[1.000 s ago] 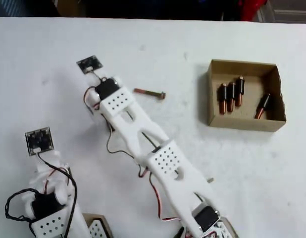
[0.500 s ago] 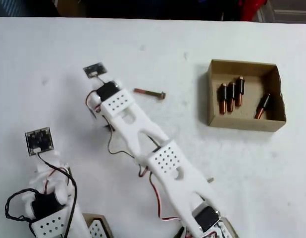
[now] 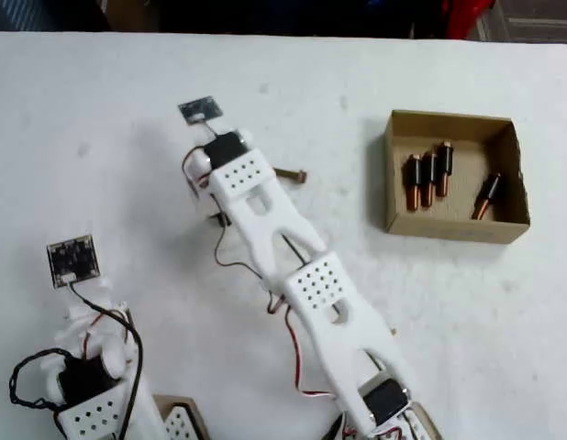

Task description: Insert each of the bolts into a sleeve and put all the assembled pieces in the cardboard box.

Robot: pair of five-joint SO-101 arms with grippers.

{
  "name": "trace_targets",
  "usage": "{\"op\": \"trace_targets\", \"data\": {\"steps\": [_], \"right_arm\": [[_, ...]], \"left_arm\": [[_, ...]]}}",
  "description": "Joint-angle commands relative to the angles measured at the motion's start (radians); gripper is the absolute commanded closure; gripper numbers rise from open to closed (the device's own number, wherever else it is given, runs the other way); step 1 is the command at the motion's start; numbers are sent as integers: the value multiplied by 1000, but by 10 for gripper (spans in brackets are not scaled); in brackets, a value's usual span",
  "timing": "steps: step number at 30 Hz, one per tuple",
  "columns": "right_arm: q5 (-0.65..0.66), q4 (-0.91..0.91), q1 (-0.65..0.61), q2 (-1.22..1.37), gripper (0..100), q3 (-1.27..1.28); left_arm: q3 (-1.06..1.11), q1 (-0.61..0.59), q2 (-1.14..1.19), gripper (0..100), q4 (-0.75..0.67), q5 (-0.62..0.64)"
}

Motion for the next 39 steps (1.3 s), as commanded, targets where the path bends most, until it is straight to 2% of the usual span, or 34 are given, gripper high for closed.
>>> {"op": "trace_targets", "data": {"steps": [1, 11, 18, 23, 35, 39], "right_arm": [[40, 31, 13, -140, 981, -3], [46, 27, 15, -461, 981, 307], [48, 27, 87, -648, 981, 470], [167, 27, 104, -805, 981, 598], [187, 25, 104, -1257, 981, 936], [290, 12, 104, -1391, 981, 1080]], "left_arm": [[-2, -10, -7, 974, 8, -9], [-2, -10, -7, 974, 8, -9], [-2, -10, -7, 974, 9, -9], [-2, -10, -7, 974, 9, -9], [-2, -10, -7, 974, 9, -9], [-2, -10, -7, 974, 9, -9]]}}
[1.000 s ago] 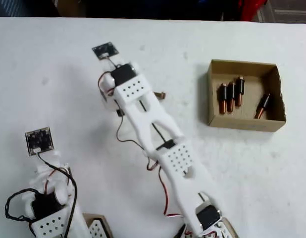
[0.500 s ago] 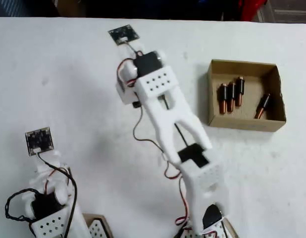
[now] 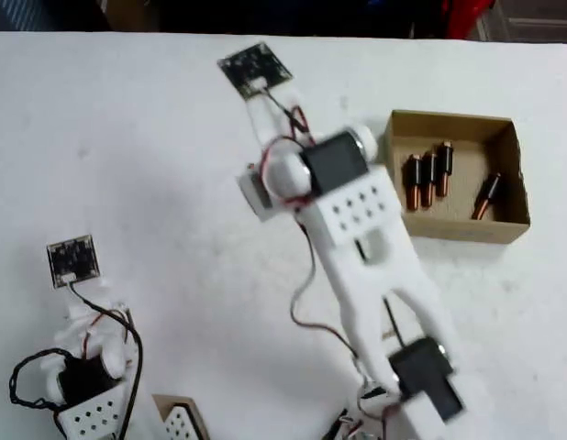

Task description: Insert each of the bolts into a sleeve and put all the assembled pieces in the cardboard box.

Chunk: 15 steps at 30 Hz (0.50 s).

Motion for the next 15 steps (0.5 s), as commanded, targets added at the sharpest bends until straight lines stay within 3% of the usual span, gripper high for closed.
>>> {"op": "trace_targets", "data": {"steps": [1, 15], "right_arm": [[78, -2, 13, -147, 981, 104], [97, -476, 13, -341, 978, 839]], "left_arm": [[-2, -10, -7, 974, 9, -9], [-2, -10, -7, 974, 9, -9]]}}
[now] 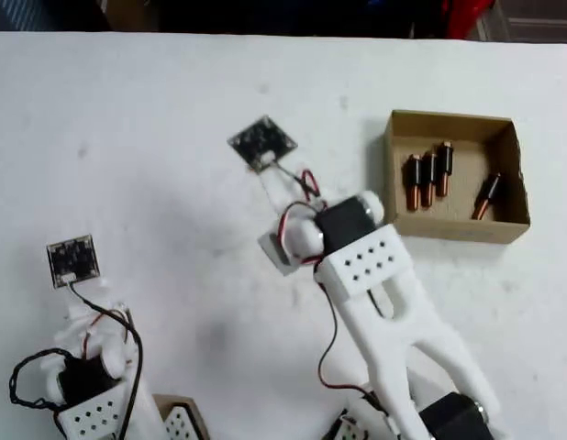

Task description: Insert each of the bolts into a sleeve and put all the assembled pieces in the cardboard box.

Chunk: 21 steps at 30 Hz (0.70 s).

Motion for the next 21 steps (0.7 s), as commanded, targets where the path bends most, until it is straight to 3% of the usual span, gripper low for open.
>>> {"op": "trace_targets", "data": {"steps": [1, 7, 13, 21], "right_arm": [[11, -147, 13, -41, 978, 140], [14, -283, 13, -41, 977, 315], [97, -404, 13, -39, 977, 445], [100, -469, 15, 22, 977, 479]], "left_arm": [[-2, -10, -7, 974, 9, -9], [-2, -10, -7, 974, 9, -9], [-2, -10, -7, 974, 9, -9], [-2, -10, -7, 975, 9, -9]]}}
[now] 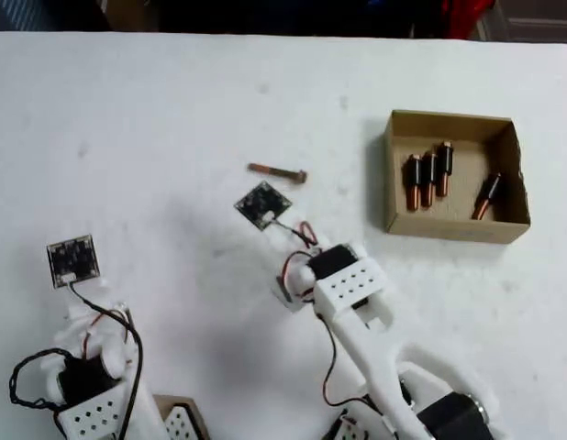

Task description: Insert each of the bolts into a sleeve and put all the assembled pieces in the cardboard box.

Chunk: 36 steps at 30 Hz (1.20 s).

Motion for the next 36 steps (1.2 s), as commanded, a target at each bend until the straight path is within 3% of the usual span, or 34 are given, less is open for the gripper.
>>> {"op": "trace_targets", "data": {"steps": [1, 7, 14, 19, 28, 36], "right_arm": [[12, -54, 15, 50, 977, -11], [12, -73, 59, 209, 978, -100], [14, -28, 25, 286, 967, -138], [14, -16, 21, 300, 878, -149], [14, 110, 24, 297, 878, -219], [8, 102, 35, 306, 878, -219]], "left_arm": [[-2, -10, -7, 975, 9, -9], [-2, -10, -7, 976, 9, -9], [-2, -10, -7, 976, 9, -9], [-2, -10, -7, 976, 9, -9], [-2, -10, -7, 976, 9, -9], [-2, -10, -7, 976, 9, -9]]}}
